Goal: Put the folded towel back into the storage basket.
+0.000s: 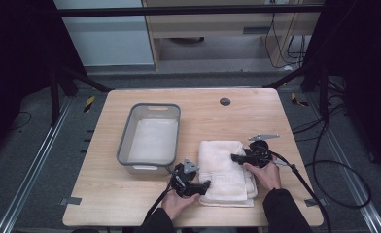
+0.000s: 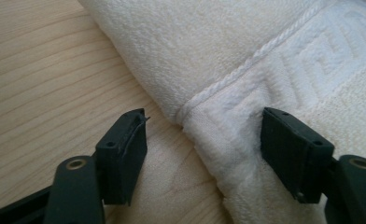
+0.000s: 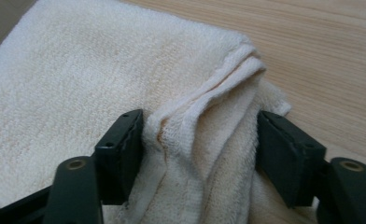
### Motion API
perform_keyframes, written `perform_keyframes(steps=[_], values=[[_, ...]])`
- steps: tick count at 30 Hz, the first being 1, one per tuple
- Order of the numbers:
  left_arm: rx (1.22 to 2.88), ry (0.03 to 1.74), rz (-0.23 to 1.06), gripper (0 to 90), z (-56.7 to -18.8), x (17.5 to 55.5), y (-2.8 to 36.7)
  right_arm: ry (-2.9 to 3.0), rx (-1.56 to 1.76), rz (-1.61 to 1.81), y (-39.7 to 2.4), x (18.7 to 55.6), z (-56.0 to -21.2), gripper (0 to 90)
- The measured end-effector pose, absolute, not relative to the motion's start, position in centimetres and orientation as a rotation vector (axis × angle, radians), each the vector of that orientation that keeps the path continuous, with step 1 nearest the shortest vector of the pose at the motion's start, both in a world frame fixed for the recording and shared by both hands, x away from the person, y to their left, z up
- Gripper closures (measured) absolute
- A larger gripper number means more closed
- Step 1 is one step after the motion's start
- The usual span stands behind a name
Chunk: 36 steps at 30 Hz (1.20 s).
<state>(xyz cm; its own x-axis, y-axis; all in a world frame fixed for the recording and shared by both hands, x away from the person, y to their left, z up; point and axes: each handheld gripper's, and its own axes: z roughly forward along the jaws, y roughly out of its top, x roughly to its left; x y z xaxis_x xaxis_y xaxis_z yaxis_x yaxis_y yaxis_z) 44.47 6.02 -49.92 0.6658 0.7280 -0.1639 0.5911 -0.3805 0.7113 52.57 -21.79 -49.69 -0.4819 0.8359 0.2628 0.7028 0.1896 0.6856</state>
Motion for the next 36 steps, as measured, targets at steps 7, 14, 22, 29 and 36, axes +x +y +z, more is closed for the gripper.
perform_keyframes(steps=[7,14,22,29,36], values=[[2.084,0.998,0.129,55.4,-49.9,44.5,6.1,2.31,1.546,1.223,-21.8,52.6,-49.6,54.2],[2.073,0.997,0.114,70.0,-49.6,44.2,6.0,2.306,1.545,1.268,-21.9,52.5,-49.2,65.5],[2.051,0.987,0.085,74.2,-49.4,44.1,6.5,2.282,1.505,1.308,-22.1,51.9,-48.0,66.5],[2.025,0.959,0.102,74.9,-48.3,43.7,7.0,2.25,1.455,1.338,-22.1,50.9,-46.2,66.7],[1.996,0.928,0.133,75.2,-46.8,43.2,7.6,2.208,1.41,1.392,-22.2,50.1,-44.5,67.2]])
